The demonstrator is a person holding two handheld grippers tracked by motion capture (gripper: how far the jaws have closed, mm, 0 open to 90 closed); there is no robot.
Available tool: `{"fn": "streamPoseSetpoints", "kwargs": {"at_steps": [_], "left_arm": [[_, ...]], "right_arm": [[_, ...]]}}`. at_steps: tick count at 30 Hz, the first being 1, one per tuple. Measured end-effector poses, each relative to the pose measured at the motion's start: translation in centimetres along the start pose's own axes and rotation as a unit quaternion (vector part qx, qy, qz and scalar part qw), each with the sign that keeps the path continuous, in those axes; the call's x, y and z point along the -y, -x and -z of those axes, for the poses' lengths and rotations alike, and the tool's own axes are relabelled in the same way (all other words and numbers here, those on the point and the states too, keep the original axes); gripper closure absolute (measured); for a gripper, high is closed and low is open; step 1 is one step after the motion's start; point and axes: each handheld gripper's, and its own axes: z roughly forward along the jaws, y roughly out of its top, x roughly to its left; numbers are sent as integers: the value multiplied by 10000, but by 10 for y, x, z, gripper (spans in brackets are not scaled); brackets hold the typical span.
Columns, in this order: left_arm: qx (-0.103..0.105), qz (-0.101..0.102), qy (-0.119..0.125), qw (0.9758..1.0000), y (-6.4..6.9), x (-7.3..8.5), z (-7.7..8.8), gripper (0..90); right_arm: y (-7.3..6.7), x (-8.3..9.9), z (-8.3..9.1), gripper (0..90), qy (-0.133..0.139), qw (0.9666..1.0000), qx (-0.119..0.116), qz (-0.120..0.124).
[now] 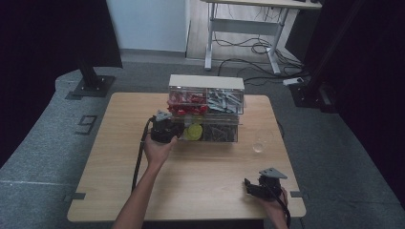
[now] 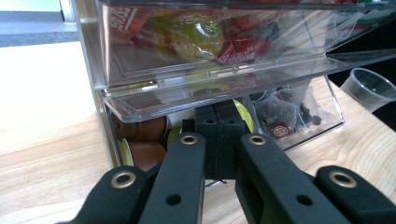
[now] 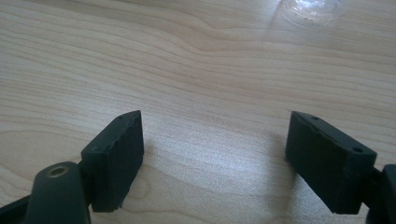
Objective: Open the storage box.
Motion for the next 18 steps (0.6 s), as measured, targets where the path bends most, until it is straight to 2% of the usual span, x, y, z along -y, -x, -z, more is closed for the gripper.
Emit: {"fn": "streamPoseSetpoints", "kwargs": {"at_steps": [7, 18], "left_arm": [[0, 121, -12, 9999, -6, -2, -5, 900], [-50, 108, 8, 9999, -6, -10, -8, 900]], "right_arm": [[0, 0, 0, 193, 0, 10000, 6, -4], [1, 0, 0, 195, -1, 10000, 1, -8]]}}
